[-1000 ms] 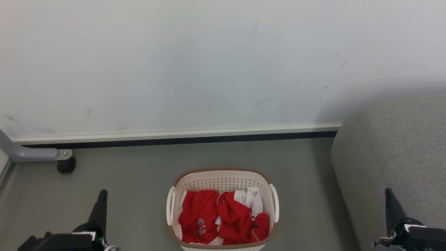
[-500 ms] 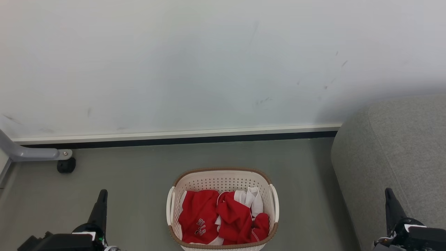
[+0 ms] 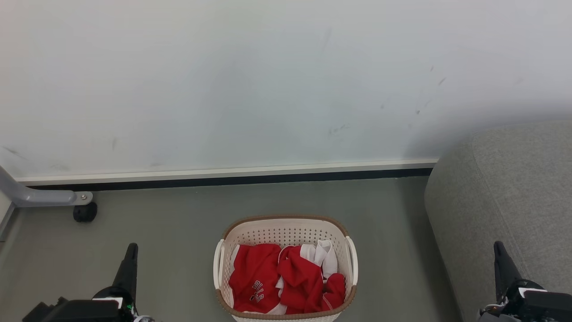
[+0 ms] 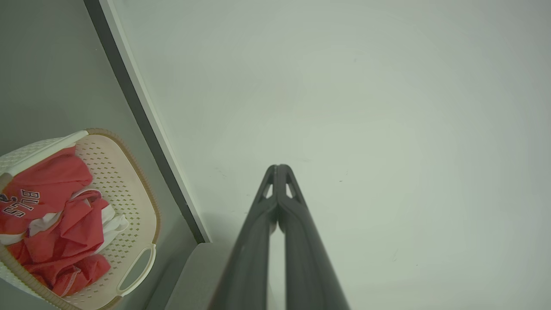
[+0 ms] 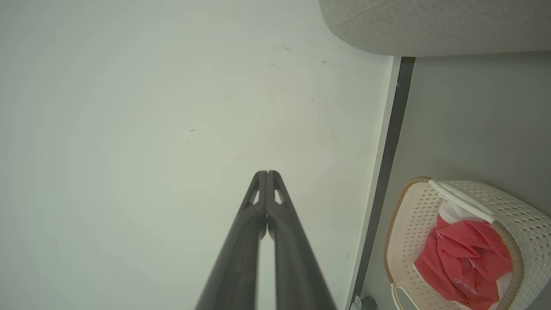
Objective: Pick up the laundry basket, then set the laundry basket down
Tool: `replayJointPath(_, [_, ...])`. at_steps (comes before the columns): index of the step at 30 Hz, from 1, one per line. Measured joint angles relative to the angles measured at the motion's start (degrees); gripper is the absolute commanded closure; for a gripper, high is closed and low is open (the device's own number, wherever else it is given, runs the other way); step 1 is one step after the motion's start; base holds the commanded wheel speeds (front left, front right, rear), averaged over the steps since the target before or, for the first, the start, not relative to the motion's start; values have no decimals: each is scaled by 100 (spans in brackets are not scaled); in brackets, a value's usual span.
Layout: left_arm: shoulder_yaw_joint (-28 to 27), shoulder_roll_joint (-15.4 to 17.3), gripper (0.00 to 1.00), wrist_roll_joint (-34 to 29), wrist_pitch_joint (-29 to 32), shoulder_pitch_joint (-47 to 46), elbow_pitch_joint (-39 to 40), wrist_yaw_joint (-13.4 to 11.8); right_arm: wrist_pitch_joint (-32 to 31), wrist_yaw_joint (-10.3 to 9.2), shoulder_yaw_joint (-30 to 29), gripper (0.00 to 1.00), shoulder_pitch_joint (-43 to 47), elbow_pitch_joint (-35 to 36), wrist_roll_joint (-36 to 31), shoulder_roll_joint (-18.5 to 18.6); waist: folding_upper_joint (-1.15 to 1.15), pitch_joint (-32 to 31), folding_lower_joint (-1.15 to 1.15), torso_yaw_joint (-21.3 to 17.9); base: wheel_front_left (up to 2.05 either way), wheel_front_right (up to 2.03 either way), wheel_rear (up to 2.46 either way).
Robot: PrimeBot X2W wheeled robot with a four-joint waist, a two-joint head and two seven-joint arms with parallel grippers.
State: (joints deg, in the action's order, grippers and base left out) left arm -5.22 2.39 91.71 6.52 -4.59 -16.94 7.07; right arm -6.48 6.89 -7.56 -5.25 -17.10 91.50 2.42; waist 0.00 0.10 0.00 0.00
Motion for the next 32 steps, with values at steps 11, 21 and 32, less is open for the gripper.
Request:
replayJointPath(11, [0, 0, 100, 0, 0, 0, -1, 0, -1, 0, 0, 100, 0, 1, 0, 0, 0, 0, 0, 0, 0, 0, 0])
replayJointPath(21, [0, 0, 100, 0, 0, 0, -1, 0, 0, 0, 0, 100, 0, 1, 0, 0, 0, 0, 0, 0, 0, 0, 0])
replayJointPath(32, [0, 0, 100, 0, 0, 0, 0, 0, 0, 0, 0, 100, 0, 2, 0, 0, 0, 1, 0, 0, 0, 0, 0])
